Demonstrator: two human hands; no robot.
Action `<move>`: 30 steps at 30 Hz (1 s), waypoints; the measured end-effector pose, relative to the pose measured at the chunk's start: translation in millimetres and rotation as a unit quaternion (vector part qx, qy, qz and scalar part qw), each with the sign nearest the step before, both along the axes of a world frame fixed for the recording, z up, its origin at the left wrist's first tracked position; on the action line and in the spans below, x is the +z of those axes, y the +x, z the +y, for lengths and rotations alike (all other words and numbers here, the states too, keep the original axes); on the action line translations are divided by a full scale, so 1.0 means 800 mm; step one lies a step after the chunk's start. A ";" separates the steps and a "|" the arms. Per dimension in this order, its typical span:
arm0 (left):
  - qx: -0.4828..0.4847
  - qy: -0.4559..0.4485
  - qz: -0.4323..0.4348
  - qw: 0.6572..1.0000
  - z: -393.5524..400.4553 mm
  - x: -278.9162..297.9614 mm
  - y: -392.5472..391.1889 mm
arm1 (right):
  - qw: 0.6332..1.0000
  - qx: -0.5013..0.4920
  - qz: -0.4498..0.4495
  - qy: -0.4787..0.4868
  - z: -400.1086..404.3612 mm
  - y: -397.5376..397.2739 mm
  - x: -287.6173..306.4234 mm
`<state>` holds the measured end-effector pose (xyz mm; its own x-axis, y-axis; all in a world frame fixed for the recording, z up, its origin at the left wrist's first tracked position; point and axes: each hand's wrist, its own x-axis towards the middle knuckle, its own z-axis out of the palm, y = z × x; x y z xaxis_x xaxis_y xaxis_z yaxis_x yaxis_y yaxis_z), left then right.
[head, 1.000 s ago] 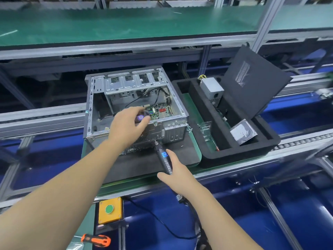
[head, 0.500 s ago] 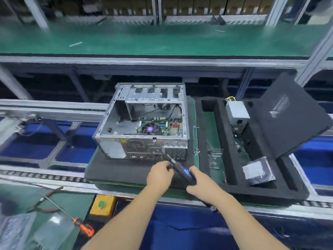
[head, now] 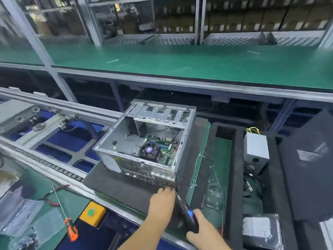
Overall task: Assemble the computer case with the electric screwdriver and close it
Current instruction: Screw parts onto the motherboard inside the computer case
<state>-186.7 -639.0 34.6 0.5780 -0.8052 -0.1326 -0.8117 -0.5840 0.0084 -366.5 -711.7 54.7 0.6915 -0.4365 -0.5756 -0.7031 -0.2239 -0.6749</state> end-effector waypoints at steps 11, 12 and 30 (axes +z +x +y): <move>0.062 -0.024 0.014 0.998 -0.004 0.000 -0.007 | 1.000 0.007 -0.024 0.002 -0.006 -0.001 -0.005; 0.074 -0.031 0.023 0.996 -0.004 0.000 -0.005 | 1.000 0.005 -0.027 0.003 -0.006 -0.001 -0.005; 0.415 -0.551 0.539 0.483 0.047 0.147 0.019 | 0.985 0.052 -0.160 -0.023 0.055 0.068 0.098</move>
<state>-171.2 -601.1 152.1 0.8359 -0.2806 -0.4718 0.5216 0.1381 0.8420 -312.2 -668.0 132.9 0.8770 -0.3743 -0.3013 -0.4271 -0.3196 -0.8459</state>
